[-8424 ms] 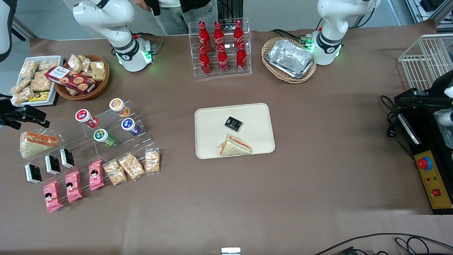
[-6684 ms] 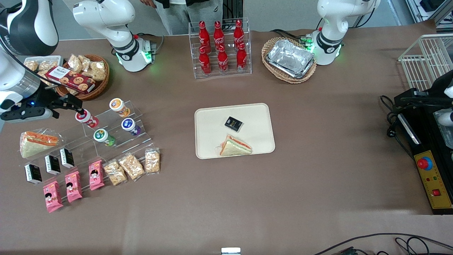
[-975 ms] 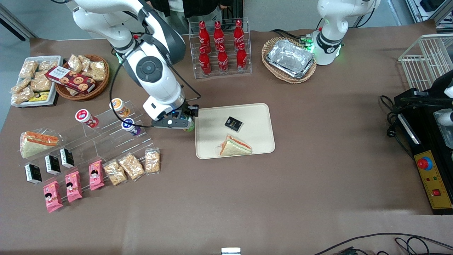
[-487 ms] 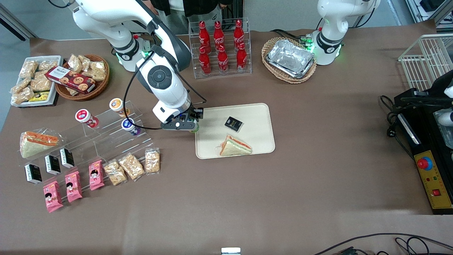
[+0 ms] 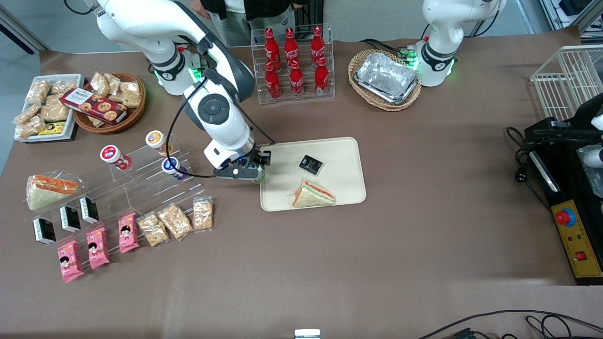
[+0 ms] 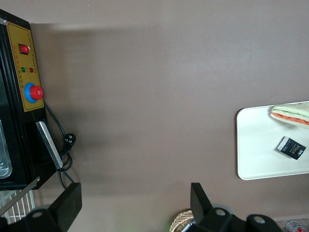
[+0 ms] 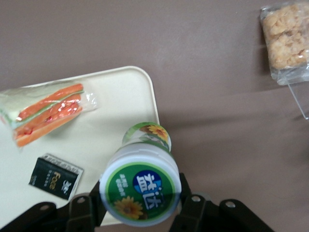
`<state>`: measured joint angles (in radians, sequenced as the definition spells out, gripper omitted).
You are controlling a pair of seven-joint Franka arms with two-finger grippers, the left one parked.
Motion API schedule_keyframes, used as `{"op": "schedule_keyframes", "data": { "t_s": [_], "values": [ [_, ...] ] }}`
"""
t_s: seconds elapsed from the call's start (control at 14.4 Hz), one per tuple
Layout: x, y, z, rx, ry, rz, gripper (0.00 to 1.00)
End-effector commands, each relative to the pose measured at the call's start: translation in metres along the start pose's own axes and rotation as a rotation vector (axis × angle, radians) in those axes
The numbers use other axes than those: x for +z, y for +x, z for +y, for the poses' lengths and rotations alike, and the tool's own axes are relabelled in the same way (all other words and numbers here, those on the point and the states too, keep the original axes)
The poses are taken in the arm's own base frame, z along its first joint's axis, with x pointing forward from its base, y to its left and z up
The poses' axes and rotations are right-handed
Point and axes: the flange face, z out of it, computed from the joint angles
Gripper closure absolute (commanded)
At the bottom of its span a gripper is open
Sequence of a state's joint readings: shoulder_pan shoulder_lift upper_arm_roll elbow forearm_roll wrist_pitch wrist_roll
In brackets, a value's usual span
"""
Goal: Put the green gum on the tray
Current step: 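Carry the green-capped bottle with the right gripper over the cream tray, then lower the bottle onto the tray and open the right gripper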
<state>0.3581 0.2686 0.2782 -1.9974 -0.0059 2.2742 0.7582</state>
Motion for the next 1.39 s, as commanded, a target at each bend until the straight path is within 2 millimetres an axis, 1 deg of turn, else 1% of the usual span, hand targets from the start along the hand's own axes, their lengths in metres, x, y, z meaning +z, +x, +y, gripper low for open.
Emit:
{"op": "schedule_keyframes", "data": {
  "t_s": [0.0,0.21,0.28,0.35,0.49,0.56,0.7,0.77,0.97,1.04,1.18,1.25,1.32],
  "values": [
    [0.014,0.001,-0.003,0.016,-0.006,0.028,0.61],
    [0.022,-0.002,0.002,0.014,-0.014,0.025,0.61],
    [0.029,-0.006,0.003,0.01,-0.012,0.025,0.61],
    [0.035,-0.017,-0.003,-0.004,-0.004,0.031,0.61],
    [0.052,-0.033,-0.004,0.003,0.012,0.044,0.61],
    [0.06,-0.044,-0.008,-0.015,0.013,0.042,0.61],
    [0.068,-0.055,-0.013,-0.046,-0.001,0.036,0.61],
    [0.073,-0.066,-0.017,-0.066,-0.01,0.029,0.6],
    [0.083,-0.086,-0.023,-0.118,-0.035,0.022,0.6],
    [0.084,-0.089,-0.025,-0.127,-0.04,0.023,0.6],
    [0.086,-0.09,-0.025,-0.13,-0.042,0.021,0.6],
    [0.09,-0.09,-0.024,-0.13,-0.046,0.014,0.59],
    [0.095,-0.095,-0.027,-0.14,-0.05,0.007,0.56]
  ]
}}
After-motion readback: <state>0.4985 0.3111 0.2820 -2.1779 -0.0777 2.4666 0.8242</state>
